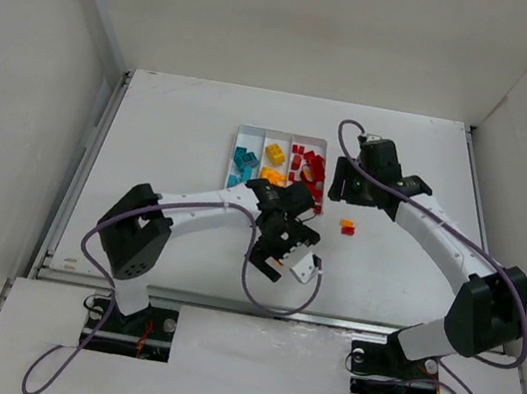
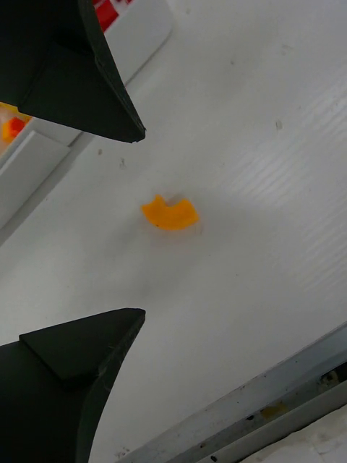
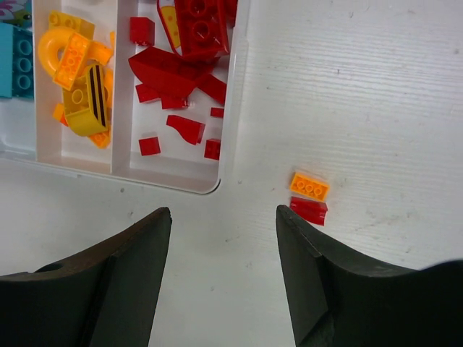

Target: Sort the legos into containers by color

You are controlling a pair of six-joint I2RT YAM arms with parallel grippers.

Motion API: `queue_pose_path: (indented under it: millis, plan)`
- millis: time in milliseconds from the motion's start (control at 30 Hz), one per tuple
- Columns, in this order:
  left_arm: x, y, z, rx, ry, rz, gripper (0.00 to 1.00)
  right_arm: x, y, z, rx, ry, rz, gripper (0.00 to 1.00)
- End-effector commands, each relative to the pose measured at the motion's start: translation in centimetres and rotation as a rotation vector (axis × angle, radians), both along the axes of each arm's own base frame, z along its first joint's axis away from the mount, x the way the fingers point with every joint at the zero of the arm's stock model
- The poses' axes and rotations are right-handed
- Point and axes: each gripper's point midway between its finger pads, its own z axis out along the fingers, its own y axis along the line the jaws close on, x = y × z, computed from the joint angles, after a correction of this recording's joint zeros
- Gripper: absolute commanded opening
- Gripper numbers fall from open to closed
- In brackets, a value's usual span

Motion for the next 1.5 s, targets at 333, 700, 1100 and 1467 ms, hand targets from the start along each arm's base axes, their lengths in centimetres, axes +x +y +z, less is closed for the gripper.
queue_pose_path:
  millis: [333,700,1100,1467]
  plan:
    - [-0.1,-1.2,-4.4,0.069,-0.006,-0.179,0.66,-1.5,-2.0,1.6,-0.015,-0.060,-0.008,0.65]
    - [0.1,-0.1,-6.6,0.124,-0.005,-0.099,0.43,-1.8,-2.3,2.5,-0.012,-0.082,-0.015,0.65]
    - [1.1,0.2,-7.4,0.126,0.014,-0.002,0.14,-1.3,-3.2,3.1,-0.055,-0.108,-0.017,0.65]
    - [2.5,-2.7,-2.5,-0.038,0.120,0.305,0.00,-0.9,-4.8,2.9,-0.063,-0.106,-0.043,0.68]
